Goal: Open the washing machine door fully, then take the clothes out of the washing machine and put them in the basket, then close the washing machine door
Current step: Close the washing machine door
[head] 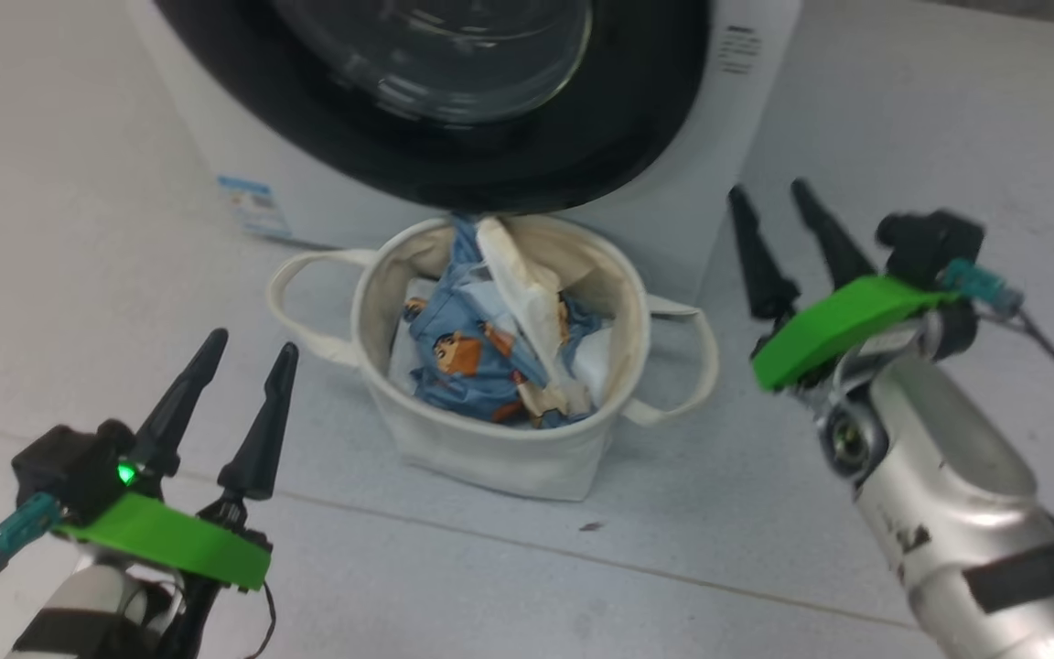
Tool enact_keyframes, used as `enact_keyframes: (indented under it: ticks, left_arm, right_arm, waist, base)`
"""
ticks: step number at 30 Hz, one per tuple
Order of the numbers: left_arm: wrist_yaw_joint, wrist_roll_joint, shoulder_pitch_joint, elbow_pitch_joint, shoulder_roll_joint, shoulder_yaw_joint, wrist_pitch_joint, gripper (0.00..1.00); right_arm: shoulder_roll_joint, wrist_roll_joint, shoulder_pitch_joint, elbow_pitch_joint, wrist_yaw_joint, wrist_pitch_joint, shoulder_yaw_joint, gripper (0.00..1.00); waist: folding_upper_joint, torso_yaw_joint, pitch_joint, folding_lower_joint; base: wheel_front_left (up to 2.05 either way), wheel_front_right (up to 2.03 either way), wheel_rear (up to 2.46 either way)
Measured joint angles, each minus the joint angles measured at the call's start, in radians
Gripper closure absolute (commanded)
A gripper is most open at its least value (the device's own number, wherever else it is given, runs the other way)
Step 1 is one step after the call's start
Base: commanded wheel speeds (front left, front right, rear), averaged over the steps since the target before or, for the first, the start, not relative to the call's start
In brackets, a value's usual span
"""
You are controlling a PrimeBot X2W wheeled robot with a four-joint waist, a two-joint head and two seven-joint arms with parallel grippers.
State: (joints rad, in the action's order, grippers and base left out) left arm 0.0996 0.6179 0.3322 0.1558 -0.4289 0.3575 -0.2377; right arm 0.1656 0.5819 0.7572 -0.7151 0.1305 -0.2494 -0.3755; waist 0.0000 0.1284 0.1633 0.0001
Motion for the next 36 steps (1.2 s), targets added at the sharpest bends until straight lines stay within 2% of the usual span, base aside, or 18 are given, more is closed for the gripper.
enact_keyframes:
  ticks: [6, 8, 14, 19, 25, 36]
  left_arm:
    - [-0.021, 0.021, -0.052, -0.023, -0.022, -0.026, 0.008, 0.0]
    - [-0.021, 0.047, -0.075, -0.044, -0.029, -0.034, 0.017, 0.0]
    - [-0.034, 0.071, -0.118, -0.082, -0.048, -0.053, 0.035, 0.0]
    - [-0.039, 0.073, -0.135, -0.091, -0.05, -0.053, 0.035, 0.0]
    - [-0.038, 0.095, -0.149, -0.102, -0.049, -0.051, 0.035, 0.0]
    - [-0.038, 0.117, -0.153, -0.105, -0.049, -0.047, 0.049, 0.0]
  right_arm:
    - [0.004, 0.02, -0.124, 0.113, 0.0, 0.0, -0.082, 0.0]
    - [0.009, 0.02, -0.177, 0.182, 0.0, 0.0, -0.079, 0.0]
    - [0.013, 0.0, -0.323, 0.301, 0.0, 0.0, -0.031, 0.0]
    - [0.008, -0.043, -0.43, 0.384, 0.0, 0.006, 0.061, 0.0]
    - [-0.011, -0.111, -0.517, 0.493, 0.0, 0.074, 0.135, 0.0]
    - [-0.06, -0.143, -0.59, 0.608, 0.0, 0.162, 0.169, 0.0]
  waist:
    - [0.0, -0.093, -0.044, 0.0]
    - [0.0, -0.136, -0.061, 0.0]
    - [0.0, -0.197, -0.084, 0.0]
    - [0.0, -0.206, -0.09, 0.0]
    - [0.0, -0.198, -0.097, -0.0001]
    - [0.0, -0.182, -0.111, -0.0001]
  base:
    - [0.0, 0.0, 0.0]
    - [0.0, 0.0, 0.0]
    - [0.0, 0.0, 0.0]
    - [0.0, 0.0, 0.0]
    - [0.0, 0.0, 0.0]
    - [0.0, 0.0, 0.0]
